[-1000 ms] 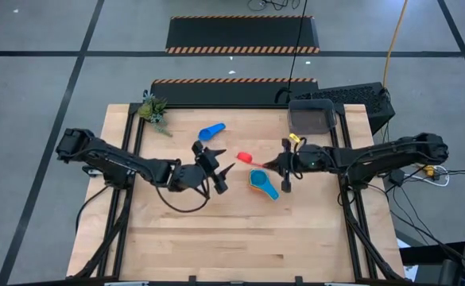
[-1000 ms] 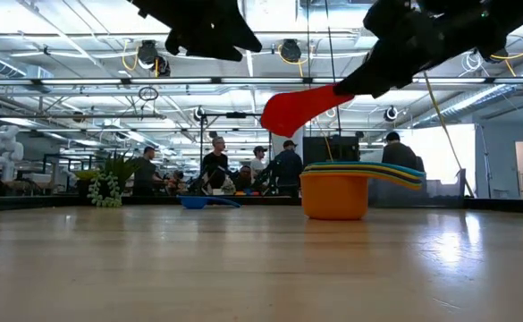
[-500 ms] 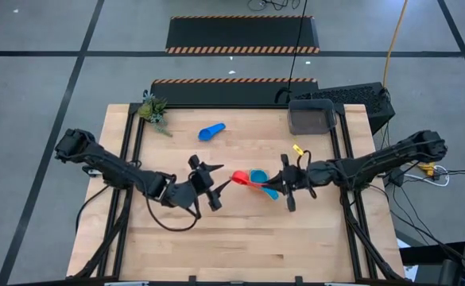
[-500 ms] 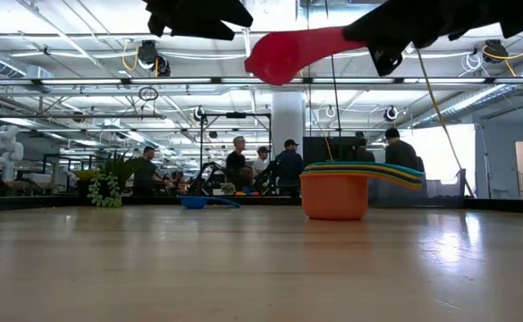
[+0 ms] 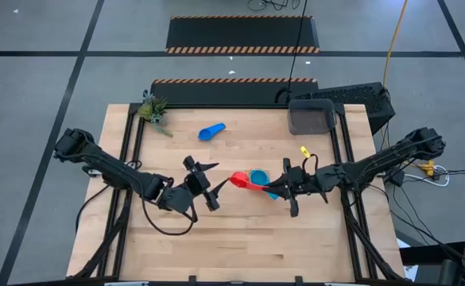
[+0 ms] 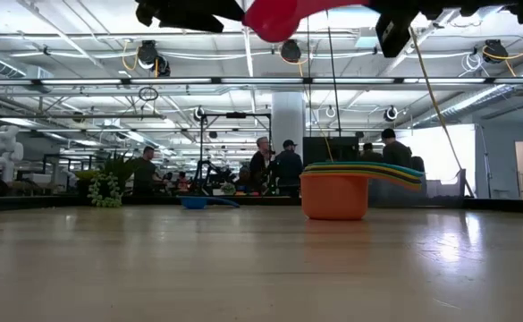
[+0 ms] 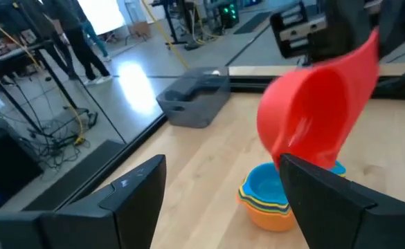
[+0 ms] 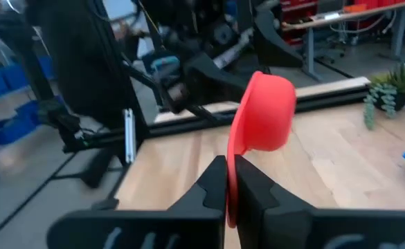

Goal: Nest measuring cups in basket
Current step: Stack the light red measuring cup on top of the light blue measuring cup

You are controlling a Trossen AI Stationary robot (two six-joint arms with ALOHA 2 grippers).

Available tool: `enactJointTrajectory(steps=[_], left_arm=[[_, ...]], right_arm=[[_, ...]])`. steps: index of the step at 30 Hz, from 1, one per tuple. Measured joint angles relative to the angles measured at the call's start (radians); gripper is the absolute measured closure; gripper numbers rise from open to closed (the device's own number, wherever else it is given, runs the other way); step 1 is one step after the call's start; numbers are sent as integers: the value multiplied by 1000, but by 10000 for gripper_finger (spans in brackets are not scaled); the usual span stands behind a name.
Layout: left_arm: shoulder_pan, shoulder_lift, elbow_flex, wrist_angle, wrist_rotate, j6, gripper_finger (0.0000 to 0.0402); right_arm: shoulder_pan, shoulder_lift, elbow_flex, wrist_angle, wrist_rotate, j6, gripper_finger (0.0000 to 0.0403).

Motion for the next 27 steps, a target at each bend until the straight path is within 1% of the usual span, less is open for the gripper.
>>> enactJointTrajectory(steps=[4, 9, 12, 17, 19, 20, 22, 25, 27], left_arm=[[11, -49, 0, 3, 80, 40, 117], [19, -118, 0, 16, 118, 90, 117], [21, -119, 0, 25, 138, 126, 117], [42, -120, -1, 67, 207, 160, 117], [48, -120, -26, 97, 218, 161, 117], [51, -120, -51, 136, 226, 167, 117], [51, -119, -125, 274, 250, 182, 117], [61, -122, -254, 548, 304, 212, 117], [81, -124, -326, 736, 365, 215, 117]], right_arm=[[3, 0, 1, 47, 0, -11, 403], [2, 0, 1, 107, -3, -36, 403], [2, 0, 1, 136, -3, -53, 403], [2, 0, 1, 161, -3, -66, 403], [2, 0, 1, 162, -3, -72, 403], [2, 0, 1, 164, -4, -72, 403], [2, 0, 1, 164, -4, -77, 403], [2, 0, 1, 164, -4, -82, 403], [2, 0, 1, 162, -7, -83, 403]])
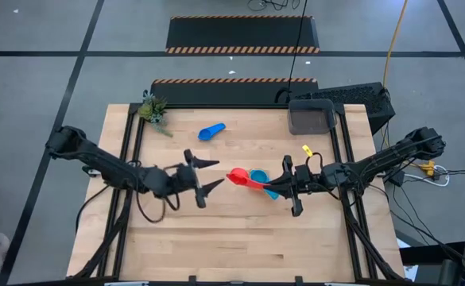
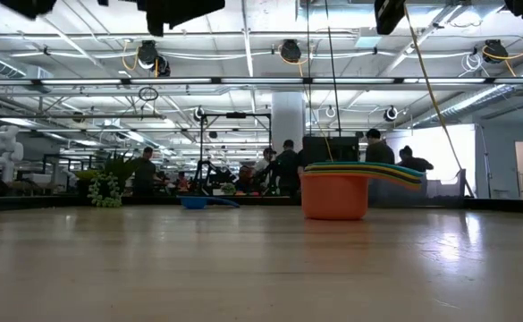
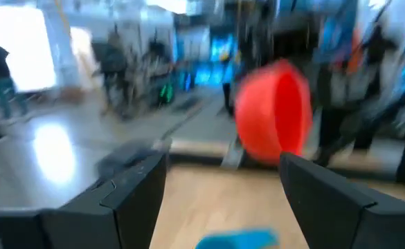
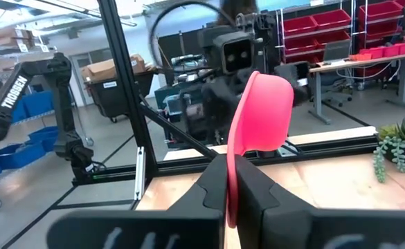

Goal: Nest measuring cups in basket
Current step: Stack the light red measuring cup on top of the light blue measuring cup

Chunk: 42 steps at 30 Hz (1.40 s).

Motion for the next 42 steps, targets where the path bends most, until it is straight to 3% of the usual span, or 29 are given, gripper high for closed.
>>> enactJointTrajectory(steps=[3, 7, 19, 25, 31, 42], left_arm=[[28, -1, -70, 158, 159, -19, 117], [54, -1, -84, 175, 310, -103, 117], [78, -1, -84, 125, 344, -173, 121], [99, -1, -84, 78, 420, -222, 175], [108, -1, -84, 67, 421, -248, 227], [109, 0, -84, 75, 444, -291, 239]], right_arm=[[2, 3, 0, -6, 0, -5, 403], [11, 28, 0, -8, 0, -21, 403], [13, 86, -1, 54, -1, -37, 403], [13, 86, -1, 55, -1, -35, 403], [13, 86, -1, 55, -1, -34, 403], [13, 86, -1, 54, -1, -7, 403]])
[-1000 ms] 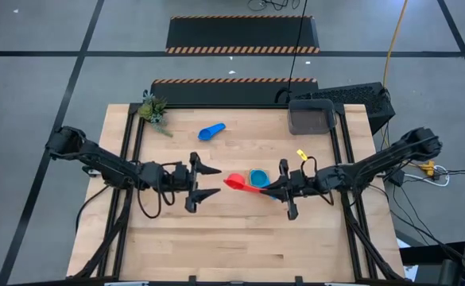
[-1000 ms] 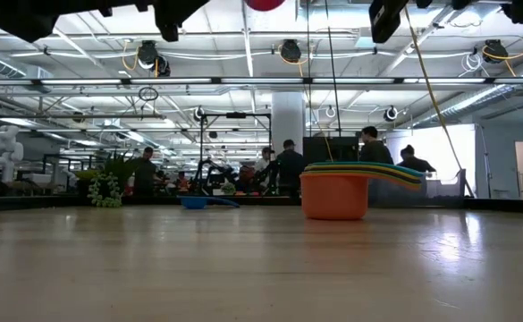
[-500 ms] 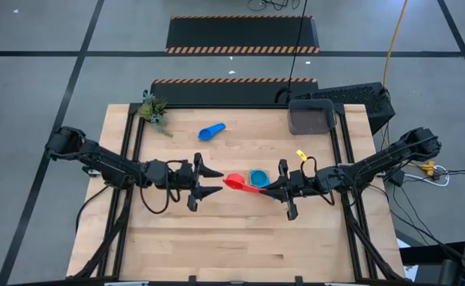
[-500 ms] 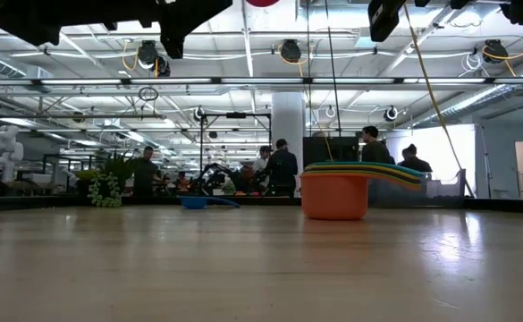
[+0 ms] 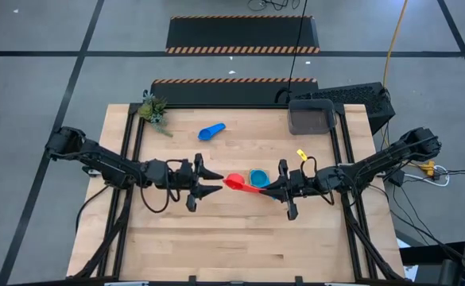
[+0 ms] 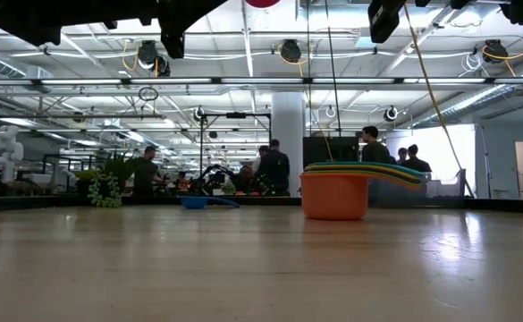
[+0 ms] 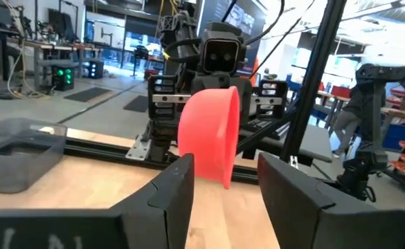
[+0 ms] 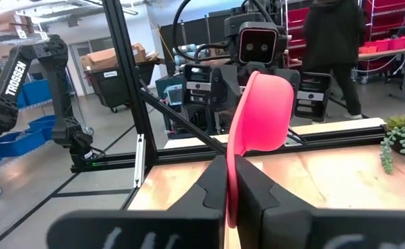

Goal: Nest measuring cups in basket
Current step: Stack the light red measuring cup on top of the light blue measuring cup

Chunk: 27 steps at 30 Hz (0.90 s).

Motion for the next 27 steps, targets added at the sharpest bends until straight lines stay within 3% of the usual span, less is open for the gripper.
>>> enactJointTrajectory(steps=[14, 27], left_arm=[[18, 0, 0, -4, 0, -79, 167], [18, 1, 1, -31, 1, -102, 204]], right_arm=[[0, 0, 0, -19, 0, 27, 403], [0, 0, 0, -32, 0, 49, 403]])
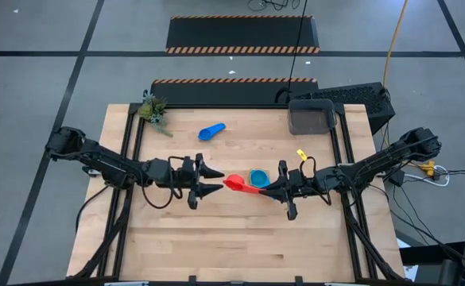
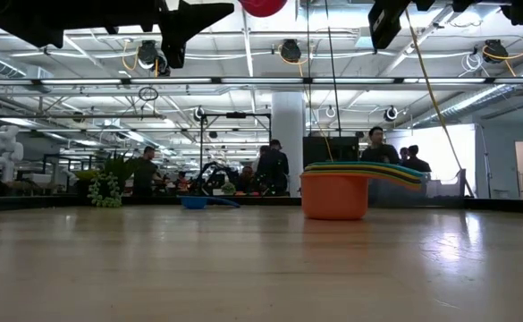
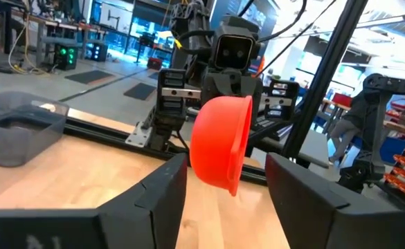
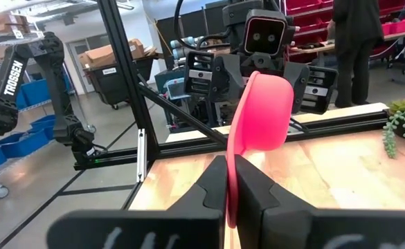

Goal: Nest measuring cups in basket
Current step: Stack the light red measuring cup on top of the light blue measuring cup

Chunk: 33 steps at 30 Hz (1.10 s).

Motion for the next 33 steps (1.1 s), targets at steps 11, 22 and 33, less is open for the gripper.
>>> enactJointTrajectory(steps=[11, 22, 33], left_arm=[[25, 78, 67, -28, 1, 12, 182], [39, 78, 113, -120, 68, 24, 228], [29, 38, 112, -183, 69, 83, 231]], right_arm=[[0, 0, 0, -3, 0, 3, 403], [0, 0, 0, -8, 0, 7, 403], [0, 0, 0, -21, -4, 15, 403]])
